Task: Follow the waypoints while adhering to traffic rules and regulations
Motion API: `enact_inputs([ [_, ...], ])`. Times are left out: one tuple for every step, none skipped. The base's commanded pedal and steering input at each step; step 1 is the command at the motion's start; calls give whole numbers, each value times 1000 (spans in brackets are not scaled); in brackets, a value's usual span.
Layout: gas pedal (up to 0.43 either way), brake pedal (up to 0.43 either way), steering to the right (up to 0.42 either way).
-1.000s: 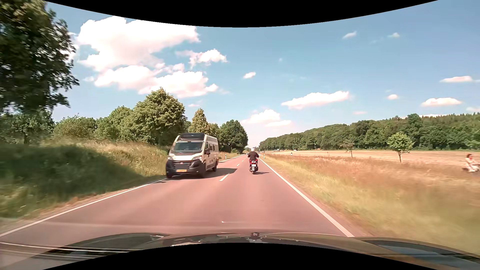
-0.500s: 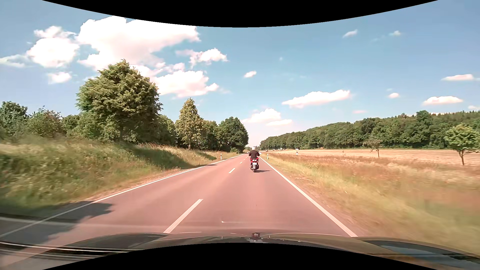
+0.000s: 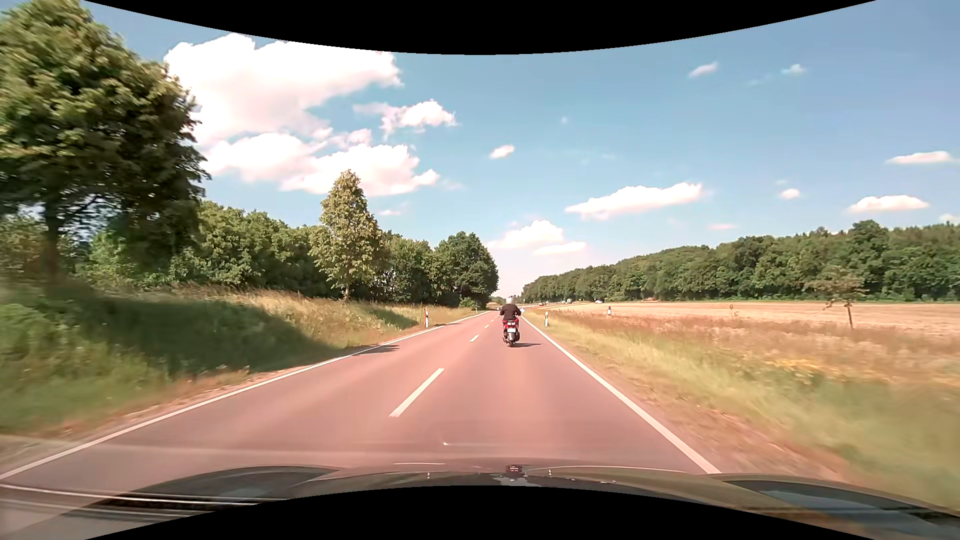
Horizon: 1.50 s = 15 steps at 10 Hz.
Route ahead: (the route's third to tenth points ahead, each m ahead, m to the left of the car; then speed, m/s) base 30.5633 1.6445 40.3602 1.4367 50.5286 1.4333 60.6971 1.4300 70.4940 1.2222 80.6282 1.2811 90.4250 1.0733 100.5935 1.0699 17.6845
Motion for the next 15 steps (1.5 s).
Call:
enact_inputs([
  [248,12,2],
  [248,12,2],
  [248,12,2],
  [248,12,3],
  [248,12,2],
  [248,12,3],
  [248,12,2],
  [248,12,3],
  [248,12,3],
  [248,12,3],
  [248,12,3],
  [248,12,3],
  [248,12,3],
  [248,12,1],
  [248,12,1],
])
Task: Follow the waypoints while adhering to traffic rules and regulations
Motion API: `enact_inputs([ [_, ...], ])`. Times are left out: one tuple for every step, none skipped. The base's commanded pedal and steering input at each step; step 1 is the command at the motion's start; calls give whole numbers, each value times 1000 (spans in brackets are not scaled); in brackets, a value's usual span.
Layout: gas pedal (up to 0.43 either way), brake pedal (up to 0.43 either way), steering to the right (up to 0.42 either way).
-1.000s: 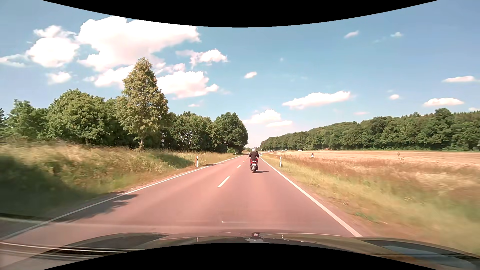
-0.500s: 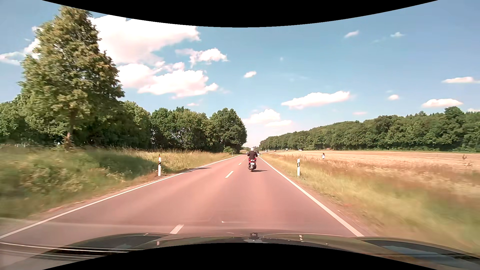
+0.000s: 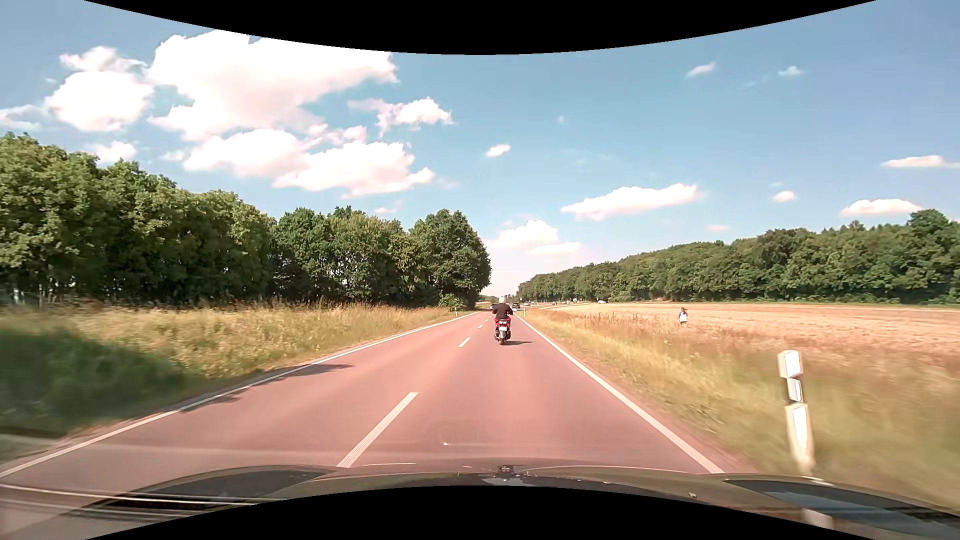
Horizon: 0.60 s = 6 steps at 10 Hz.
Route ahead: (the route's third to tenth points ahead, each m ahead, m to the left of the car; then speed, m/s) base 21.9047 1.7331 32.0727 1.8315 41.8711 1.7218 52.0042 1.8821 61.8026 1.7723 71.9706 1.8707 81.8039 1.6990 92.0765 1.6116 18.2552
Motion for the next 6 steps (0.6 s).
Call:
enact_inputs([
  [248,12,0],
  [248,12,-2],
  [248,12,-2],
  [248,12,-2],
  [248,6,1],
  [248,12,4],
])
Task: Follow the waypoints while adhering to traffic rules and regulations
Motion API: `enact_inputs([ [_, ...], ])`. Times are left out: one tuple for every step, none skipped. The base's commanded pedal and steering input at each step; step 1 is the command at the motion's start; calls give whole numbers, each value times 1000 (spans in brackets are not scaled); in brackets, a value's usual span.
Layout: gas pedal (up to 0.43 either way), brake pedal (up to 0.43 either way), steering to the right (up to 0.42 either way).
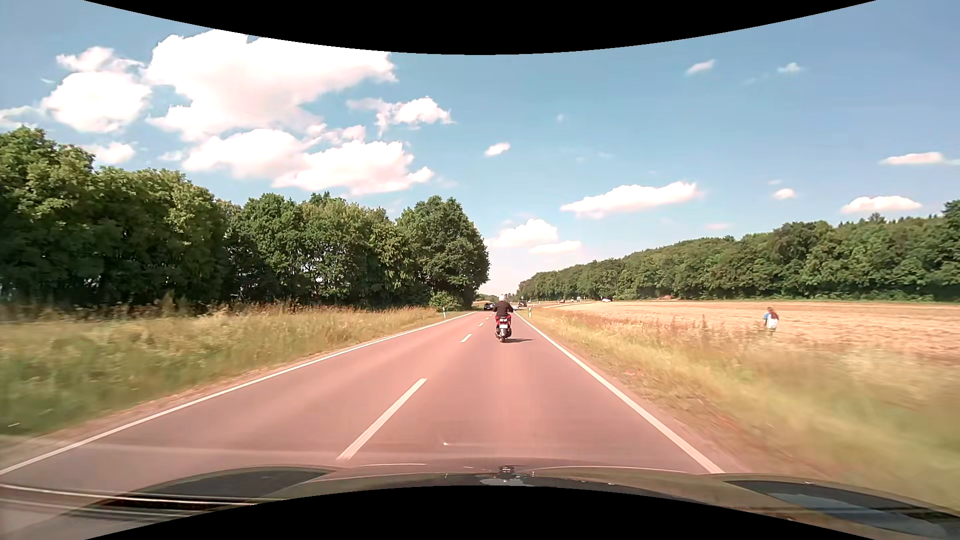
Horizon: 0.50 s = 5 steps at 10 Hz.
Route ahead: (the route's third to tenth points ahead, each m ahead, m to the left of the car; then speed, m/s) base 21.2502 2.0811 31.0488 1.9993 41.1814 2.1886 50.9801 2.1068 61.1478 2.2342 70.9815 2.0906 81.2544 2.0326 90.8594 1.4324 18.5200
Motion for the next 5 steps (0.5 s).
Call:
enact_inputs([
  [260,12,4],
  [260,12,4],
  [260,12,4],
  [260,12,3],
  [260,12,0],
])
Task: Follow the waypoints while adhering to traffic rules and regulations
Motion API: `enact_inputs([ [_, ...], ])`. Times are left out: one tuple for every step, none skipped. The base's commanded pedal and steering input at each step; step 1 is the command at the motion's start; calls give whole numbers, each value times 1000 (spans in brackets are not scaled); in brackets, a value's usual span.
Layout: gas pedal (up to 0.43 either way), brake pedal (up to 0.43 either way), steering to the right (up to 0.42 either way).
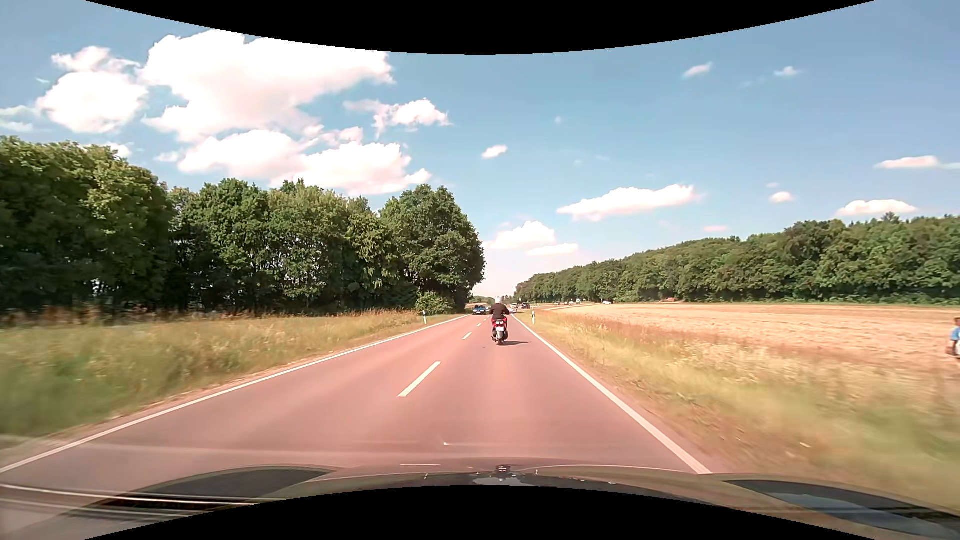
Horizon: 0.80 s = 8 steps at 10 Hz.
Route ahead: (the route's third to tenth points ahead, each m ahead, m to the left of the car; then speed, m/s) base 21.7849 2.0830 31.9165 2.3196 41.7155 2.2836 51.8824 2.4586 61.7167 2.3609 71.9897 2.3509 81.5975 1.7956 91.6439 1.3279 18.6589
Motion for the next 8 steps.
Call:
enact_inputs([
  [260,12,-1],
  [260,6,-1],
  [260,12,-1],
  [260,12,-1],
  [260,12,-1],
  [260,12,-1],
  [260,12,-1],
  [260,12,-1],
])
